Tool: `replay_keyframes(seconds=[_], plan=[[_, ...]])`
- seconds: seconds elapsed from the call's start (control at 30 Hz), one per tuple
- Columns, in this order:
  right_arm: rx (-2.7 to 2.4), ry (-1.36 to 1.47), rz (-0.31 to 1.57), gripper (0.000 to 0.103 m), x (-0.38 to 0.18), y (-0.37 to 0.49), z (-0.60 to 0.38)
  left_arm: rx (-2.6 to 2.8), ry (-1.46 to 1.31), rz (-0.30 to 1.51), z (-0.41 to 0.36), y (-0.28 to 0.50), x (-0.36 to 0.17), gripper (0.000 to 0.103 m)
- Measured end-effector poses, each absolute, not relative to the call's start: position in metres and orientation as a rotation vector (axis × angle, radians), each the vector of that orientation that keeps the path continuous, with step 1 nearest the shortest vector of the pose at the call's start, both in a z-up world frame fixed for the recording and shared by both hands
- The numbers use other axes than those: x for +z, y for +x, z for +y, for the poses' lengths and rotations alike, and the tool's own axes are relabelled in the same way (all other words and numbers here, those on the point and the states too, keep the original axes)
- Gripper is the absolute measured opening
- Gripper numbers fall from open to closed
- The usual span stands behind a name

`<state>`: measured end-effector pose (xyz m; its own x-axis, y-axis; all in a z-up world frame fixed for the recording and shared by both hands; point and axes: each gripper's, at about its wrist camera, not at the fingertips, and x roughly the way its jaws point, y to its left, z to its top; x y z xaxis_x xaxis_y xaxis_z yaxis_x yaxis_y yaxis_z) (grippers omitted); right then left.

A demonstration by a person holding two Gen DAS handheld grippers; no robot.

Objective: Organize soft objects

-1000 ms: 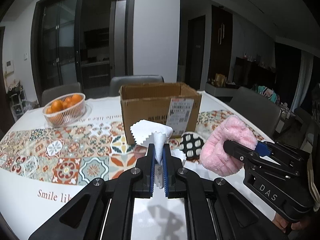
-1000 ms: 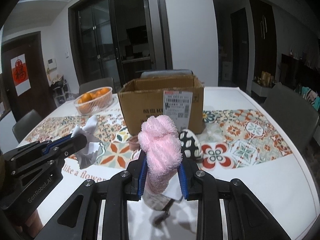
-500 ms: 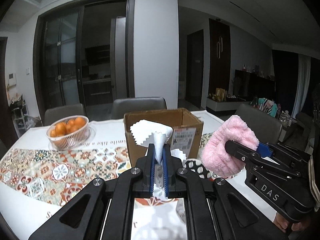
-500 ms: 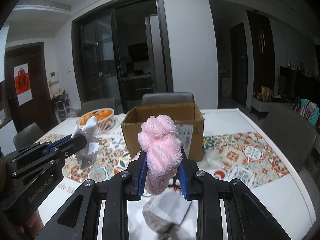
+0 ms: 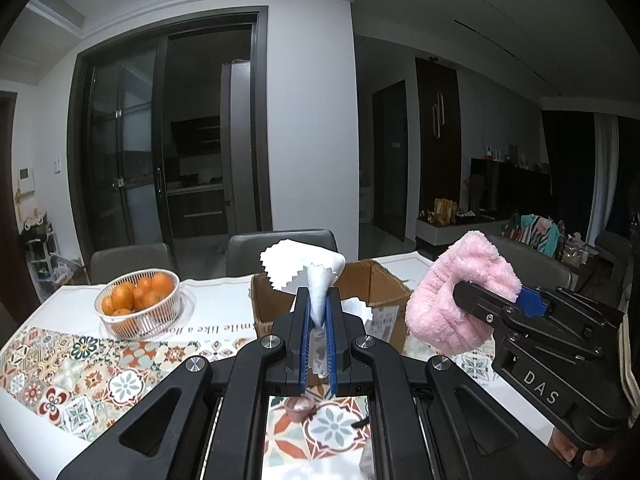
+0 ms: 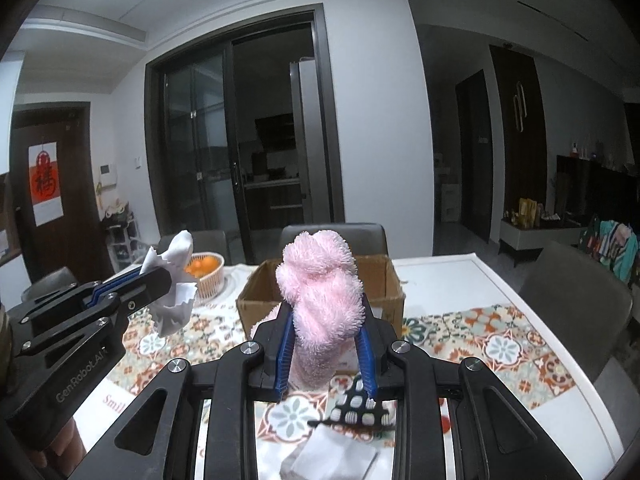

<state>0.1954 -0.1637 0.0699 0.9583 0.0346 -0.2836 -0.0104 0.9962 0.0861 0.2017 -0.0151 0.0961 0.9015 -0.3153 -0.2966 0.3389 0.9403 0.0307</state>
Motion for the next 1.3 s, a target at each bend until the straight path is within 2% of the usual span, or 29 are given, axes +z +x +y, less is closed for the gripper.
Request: replay_keyframes(seconds=[0.73,1.3], plan=[[0.016,0.059,0.217,0.029,0.083,0.265,-0.179,-0.326,0.114,0.265,-0.034,0.274,0.096,0.009],[0.023,0.052,0.305,0.029,0.063,0.342,-0.192,-0.303,0.118,0.340,-0.048,0.349,0.069,0.009]])
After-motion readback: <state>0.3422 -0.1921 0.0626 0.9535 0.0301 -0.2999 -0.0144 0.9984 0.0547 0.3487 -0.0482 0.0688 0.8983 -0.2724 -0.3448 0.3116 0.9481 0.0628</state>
